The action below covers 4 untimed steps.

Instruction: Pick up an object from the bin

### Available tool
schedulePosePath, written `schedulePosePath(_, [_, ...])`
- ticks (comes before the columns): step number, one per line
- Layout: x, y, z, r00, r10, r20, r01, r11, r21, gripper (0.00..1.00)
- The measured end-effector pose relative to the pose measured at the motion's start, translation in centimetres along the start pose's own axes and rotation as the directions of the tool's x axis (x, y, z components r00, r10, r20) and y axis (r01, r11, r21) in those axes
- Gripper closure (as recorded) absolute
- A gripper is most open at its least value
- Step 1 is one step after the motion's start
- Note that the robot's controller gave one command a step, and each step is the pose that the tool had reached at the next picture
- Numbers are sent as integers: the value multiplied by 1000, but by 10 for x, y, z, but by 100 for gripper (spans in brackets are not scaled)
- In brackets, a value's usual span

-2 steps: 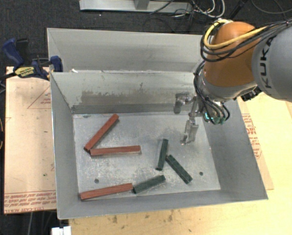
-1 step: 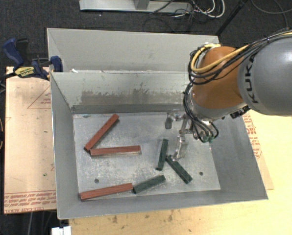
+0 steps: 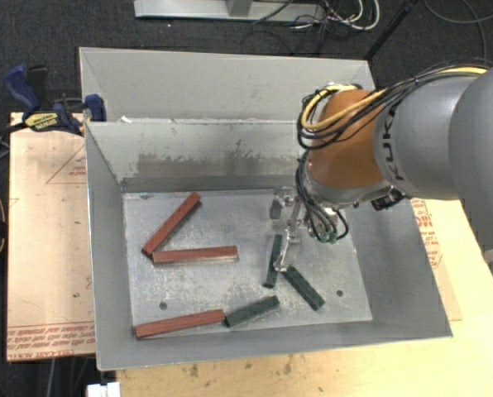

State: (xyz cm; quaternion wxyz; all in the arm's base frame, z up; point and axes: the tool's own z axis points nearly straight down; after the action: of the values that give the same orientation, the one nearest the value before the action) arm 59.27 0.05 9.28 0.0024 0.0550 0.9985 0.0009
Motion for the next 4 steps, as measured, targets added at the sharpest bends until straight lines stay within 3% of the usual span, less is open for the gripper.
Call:
schedulePosePath(1, [33,-1,14,1000,18,1,-18,1000,0,0])
schedulePosePath(2, [52,-19,22,984,-175,-1,175,984,1,100])
schedulePosePath(3, [53,-19,23,984,-175,-2,175,984,0,0])
schedulePosePath(4, [53,-19,22,984,-175,-3,175,984,0,100])
